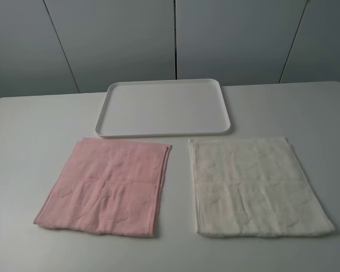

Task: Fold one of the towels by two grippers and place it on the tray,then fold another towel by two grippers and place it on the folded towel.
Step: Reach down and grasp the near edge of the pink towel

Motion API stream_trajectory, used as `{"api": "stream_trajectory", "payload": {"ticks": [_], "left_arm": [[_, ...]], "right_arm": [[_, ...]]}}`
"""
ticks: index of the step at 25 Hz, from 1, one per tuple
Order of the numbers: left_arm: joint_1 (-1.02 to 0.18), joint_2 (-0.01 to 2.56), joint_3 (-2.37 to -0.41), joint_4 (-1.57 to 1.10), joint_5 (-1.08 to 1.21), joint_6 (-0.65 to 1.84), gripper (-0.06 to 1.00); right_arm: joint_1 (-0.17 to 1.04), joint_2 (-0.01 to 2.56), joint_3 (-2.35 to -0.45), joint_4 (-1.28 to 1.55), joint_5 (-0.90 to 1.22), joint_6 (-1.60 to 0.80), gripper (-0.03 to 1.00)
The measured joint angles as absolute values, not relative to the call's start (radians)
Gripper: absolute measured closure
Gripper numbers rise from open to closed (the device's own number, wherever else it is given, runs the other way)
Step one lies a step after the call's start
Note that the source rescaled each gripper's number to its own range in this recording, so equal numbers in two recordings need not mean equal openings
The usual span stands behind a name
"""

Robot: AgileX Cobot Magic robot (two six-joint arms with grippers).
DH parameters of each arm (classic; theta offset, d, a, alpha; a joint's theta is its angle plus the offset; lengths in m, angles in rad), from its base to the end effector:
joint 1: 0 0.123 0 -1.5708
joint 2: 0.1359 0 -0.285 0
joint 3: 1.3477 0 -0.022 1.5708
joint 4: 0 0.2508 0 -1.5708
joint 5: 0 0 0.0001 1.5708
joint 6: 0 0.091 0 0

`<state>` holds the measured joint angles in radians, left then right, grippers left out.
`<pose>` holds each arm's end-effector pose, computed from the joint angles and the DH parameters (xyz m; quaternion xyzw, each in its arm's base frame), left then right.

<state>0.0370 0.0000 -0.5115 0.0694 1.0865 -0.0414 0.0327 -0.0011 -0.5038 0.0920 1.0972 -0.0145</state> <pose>-0.0076 0.0053 0.2785 -0.0355 0.8557 0.0335 0.5152 -0.0074 0.0072 0.2757 -0.0230 0.8601 0.0505 0.5070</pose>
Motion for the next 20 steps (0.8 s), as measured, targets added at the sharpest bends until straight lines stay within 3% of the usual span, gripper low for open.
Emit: {"api": "stream_trajectory", "payload": {"ticks": [20], "left_arm": [[0.037,0.0,-0.511,0.07,1.086,-0.041,0.02]], "right_arm": [[0.033,-0.001,-0.504,0.092,1.097,-0.015,-0.02]]}}
